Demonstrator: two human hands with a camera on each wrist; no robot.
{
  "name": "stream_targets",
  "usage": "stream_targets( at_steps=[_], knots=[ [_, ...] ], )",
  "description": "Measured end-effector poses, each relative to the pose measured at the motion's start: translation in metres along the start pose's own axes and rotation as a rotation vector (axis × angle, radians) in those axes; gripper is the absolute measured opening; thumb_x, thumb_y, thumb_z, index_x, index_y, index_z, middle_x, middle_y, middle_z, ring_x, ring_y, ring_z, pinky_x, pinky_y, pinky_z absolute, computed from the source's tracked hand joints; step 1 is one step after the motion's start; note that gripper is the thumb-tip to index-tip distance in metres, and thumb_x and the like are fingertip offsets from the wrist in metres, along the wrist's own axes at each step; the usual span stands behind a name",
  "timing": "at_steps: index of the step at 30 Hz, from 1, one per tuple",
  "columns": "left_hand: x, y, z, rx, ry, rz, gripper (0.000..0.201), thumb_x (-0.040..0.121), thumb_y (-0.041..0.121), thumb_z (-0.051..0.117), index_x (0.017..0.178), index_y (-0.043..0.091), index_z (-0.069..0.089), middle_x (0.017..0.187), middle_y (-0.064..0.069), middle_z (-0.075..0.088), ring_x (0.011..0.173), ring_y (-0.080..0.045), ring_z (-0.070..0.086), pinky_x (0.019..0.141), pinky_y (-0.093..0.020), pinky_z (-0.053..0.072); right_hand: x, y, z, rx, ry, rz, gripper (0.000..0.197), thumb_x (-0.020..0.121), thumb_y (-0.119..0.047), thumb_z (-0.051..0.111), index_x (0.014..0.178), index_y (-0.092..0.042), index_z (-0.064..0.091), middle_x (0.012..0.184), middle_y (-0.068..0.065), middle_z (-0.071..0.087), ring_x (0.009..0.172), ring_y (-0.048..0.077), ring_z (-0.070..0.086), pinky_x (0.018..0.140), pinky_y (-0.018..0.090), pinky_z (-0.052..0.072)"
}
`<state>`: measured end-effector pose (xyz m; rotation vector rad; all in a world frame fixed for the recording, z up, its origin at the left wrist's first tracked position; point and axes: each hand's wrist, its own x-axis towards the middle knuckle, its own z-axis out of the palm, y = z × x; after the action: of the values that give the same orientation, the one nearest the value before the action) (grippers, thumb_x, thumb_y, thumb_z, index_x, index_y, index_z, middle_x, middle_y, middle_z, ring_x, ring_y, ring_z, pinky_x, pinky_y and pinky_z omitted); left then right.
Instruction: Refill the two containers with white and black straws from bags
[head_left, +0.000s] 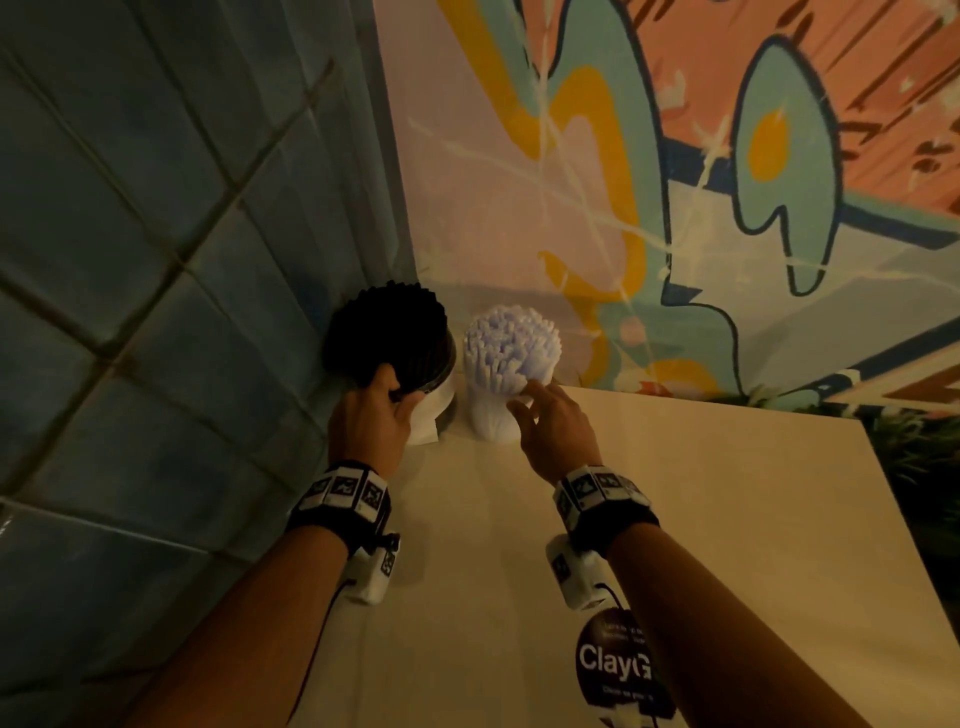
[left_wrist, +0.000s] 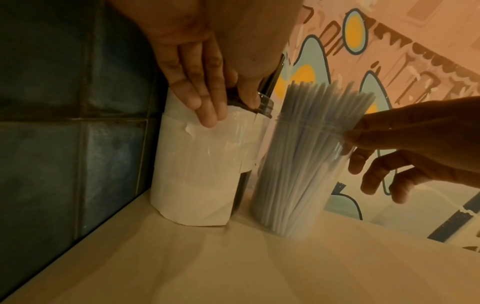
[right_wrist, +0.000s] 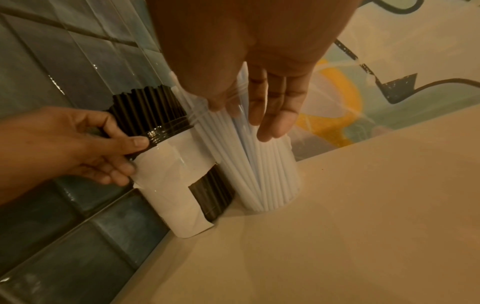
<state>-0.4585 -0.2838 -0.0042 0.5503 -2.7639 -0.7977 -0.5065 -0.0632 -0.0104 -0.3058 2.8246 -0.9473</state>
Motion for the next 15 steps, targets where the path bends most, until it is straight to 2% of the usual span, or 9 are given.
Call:
stream_targets(
  at_steps=[4,8,12,15],
  knots=[
    [0.004,0.004,-0.001,0.0,-0.01,-0.017,0.03,0.089,0.042,0.065,0.103,0.018,0.053,0.092,-0.014,0.067,0.089,-0.038,0.063,0.069,-0.046,0.053,0.005,-0.005,0.005,0.004,0.003,-0.012,0.027,0.101,-0.041,0.048,0.121,-0.024,0.057,0.115,0.003,0.059,0.097,0.029,0.062,0.08,0.044,0.053],
    [0.006,0.009,-0.005,0.018,-0.001,-0.016,0.032,0.09,0.037,0.066,0.109,0.013,0.057,0.1,-0.018,0.067,0.096,-0.04,0.061,0.072,-0.044,0.049,0.009,-0.007,0.008,0.012,0.003,-0.01,0.025,0.101,-0.039,0.048,0.118,-0.023,0.056,0.115,0.005,0.058,0.097,0.031,0.062,0.081,0.046,0.053],
    [0.003,0.012,-0.008,0.004,-0.032,-0.036,0.03,0.09,0.036,0.065,0.11,0.015,0.056,0.102,-0.016,0.066,0.098,-0.038,0.061,0.074,-0.045,0.052,0.008,-0.009,0.008,0.007,-0.01,0.004,0.027,0.101,-0.039,0.048,0.121,-0.022,0.055,0.118,0.006,0.057,0.098,0.031,0.062,0.083,0.048,0.053],
    [-0.003,0.014,-0.011,-0.016,-0.035,0.002,0.028,0.092,0.028,0.063,0.115,0.016,0.054,0.104,-0.016,0.066,0.099,-0.039,0.061,0.076,-0.048,0.053,0.005,-0.012,0.006,-0.006,-0.029,-0.003,0.032,0.101,-0.041,0.047,0.128,-0.025,0.052,0.121,0.006,0.057,0.101,0.031,0.062,0.084,0.048,0.053]
  ],
)
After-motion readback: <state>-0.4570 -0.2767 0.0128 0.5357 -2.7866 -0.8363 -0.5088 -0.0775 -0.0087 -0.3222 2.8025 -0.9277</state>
